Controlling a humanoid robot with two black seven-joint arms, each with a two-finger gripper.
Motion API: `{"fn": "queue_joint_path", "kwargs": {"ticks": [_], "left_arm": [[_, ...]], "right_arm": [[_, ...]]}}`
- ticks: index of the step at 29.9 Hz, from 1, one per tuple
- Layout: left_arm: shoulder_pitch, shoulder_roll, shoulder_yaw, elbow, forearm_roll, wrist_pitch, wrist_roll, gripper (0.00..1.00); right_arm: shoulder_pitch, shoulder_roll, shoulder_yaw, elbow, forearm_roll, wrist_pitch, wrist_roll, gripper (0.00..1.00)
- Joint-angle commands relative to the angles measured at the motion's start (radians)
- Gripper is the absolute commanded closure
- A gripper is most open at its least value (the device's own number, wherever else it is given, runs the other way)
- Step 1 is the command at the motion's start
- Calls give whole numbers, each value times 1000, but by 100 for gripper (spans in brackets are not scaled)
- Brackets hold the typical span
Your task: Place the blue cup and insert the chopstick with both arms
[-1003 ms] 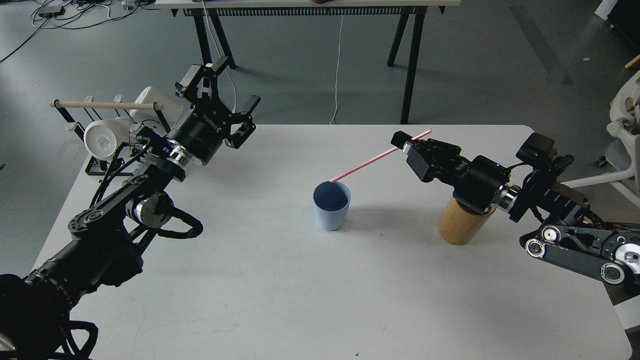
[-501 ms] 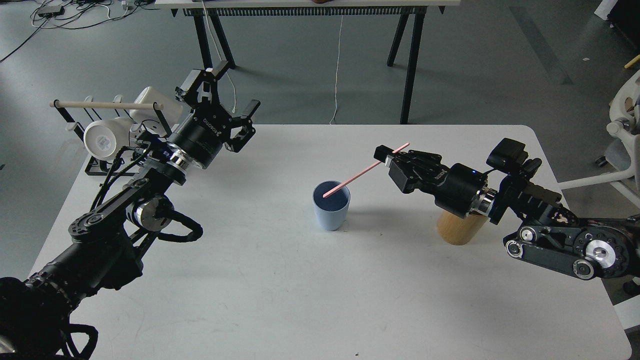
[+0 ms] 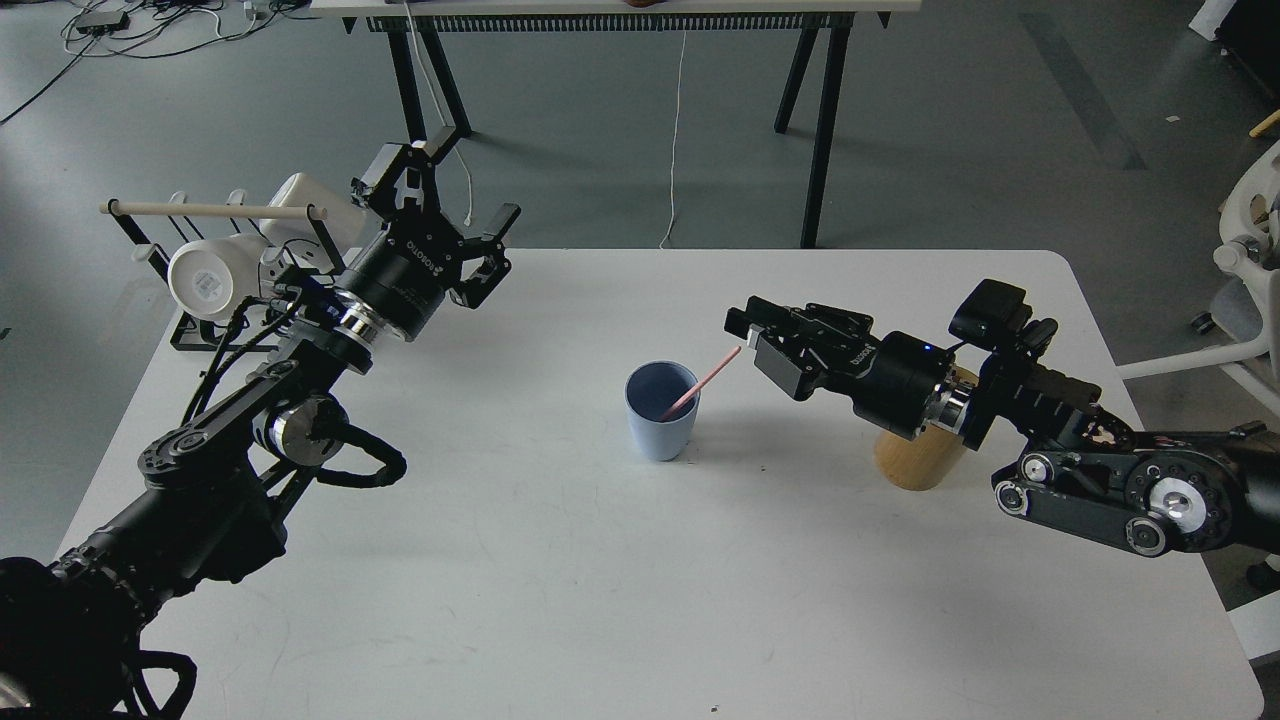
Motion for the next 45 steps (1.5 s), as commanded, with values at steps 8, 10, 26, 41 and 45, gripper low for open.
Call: {"fn": "queue_joint_path", "kwargs": {"ticks": [8, 10, 26, 41, 45], "left_arm": [[0, -5, -1, 0, -1, 0, 0, 2], [0, -7, -1, 0, -2, 0, 0, 2], [-14, 90, -49, -63, -51, 0, 0, 2], [18, 225, -32, -100, -47, 0, 0, 2], [3, 250, -41, -112, -48, 0, 0, 2]], "right_arm": [[38, -6, 49, 26, 128, 0, 0, 18], [41, -8, 89, 49, 251, 0, 0, 8], [18, -9, 419, 29, 1089, 416, 0, 1], [-80, -23, 474, 23, 1198, 838, 0, 1], [-138, -23, 546, 23, 1198, 843, 0, 1]]}}
